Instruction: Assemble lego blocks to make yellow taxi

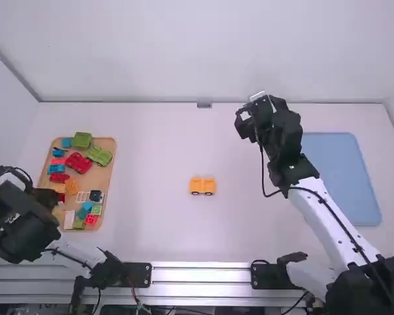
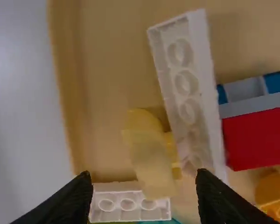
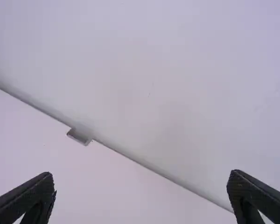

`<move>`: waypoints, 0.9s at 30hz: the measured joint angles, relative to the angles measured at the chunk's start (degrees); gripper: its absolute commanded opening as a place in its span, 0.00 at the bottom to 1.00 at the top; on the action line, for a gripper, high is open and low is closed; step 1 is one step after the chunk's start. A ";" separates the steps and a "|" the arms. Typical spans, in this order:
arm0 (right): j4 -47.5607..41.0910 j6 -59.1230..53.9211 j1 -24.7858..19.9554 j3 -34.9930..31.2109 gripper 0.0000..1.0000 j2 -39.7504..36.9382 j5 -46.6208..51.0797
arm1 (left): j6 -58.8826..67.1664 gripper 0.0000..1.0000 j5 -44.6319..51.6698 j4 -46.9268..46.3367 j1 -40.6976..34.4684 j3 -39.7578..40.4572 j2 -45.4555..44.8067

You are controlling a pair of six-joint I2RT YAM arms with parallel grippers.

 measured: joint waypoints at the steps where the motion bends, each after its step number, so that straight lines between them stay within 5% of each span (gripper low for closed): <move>1: 0.02 0.00 0.00 0.00 0.98 0.00 -0.04 | 0.00 0.59 0.02 0.74 -0.42 -0.44 -0.02; 27: 0.44 0.00 0.00 0.00 0.98 0.00 -0.07 | -2.82 0.59 -4.79 7.30 -2.73 -6.86 -0.02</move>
